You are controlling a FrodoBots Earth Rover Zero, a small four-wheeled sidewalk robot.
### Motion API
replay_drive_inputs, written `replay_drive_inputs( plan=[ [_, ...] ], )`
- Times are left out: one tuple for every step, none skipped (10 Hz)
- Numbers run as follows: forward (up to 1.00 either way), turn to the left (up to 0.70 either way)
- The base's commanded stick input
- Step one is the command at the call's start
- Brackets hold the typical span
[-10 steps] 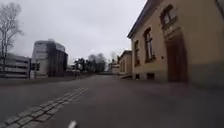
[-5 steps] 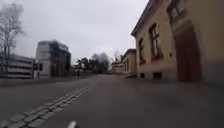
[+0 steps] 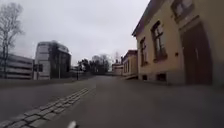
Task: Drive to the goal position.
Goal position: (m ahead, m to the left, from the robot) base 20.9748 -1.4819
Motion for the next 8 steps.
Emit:
replay_drive_inputs(
  plan=[
    [1.00, 0.01],
    [1.00, 0.01],
    [1.00, 0.01],
    [1.00, 0.15],
    [1.00, 0.34],
    [1.00, 0.38],
    [1.00, 0.01],
    [1.00, 0.01]
  ],
)
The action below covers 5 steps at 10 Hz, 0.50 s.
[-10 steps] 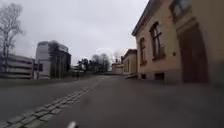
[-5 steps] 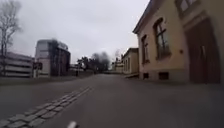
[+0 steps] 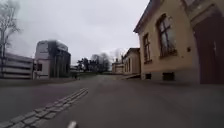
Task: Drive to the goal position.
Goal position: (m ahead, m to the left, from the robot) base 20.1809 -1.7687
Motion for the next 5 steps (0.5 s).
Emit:
replay_drive_inputs(
  plan=[
    [1.00, 0.01],
    [1.00, 0.01],
    [1.00, 0.01],
    [1.00, 0.01],
    [1.00, 0.01]
  ],
)
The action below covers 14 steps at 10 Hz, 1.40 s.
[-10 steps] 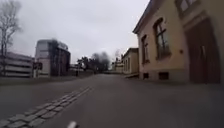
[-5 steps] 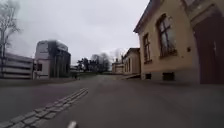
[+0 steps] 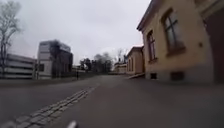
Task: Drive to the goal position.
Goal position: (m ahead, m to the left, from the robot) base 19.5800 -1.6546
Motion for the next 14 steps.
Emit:
replay_drive_inputs(
  plan=[
    [1.00, 0.01],
    [1.00, 0.01],
    [1.00, 0.01],
    [1.00, 0.01],
    [1.00, 0.01],
    [1.00, 0.01],
    [1.00, 0.01],
    [1.00, 0.01],
    [1.00, 0.01],
    [1.00, 0.01],
    [1.00, 0.01],
    [1.00, 0.01],
    [1.00, 0.01],
    [1.00, 0.01]
  ],
)
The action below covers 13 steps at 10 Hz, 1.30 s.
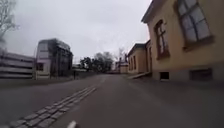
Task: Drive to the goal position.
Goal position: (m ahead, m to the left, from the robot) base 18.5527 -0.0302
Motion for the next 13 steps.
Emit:
replay_drive_inputs(
  plan=[
    [1.00, 0.01],
    [1.00, 0.01],
    [1.00, 0.01],
    [1.00, 0.01],
    [1.00, 0.01],
    [1.00, 0.01],
    [1.00, 0.01],
    [1.00, 0.01],
    [1.00, 0.01],
    [1.00, 0.01],
    [1.00, 0.01],
    [1.00, 0.01],
    [1.00, 0.01]
  ],
)
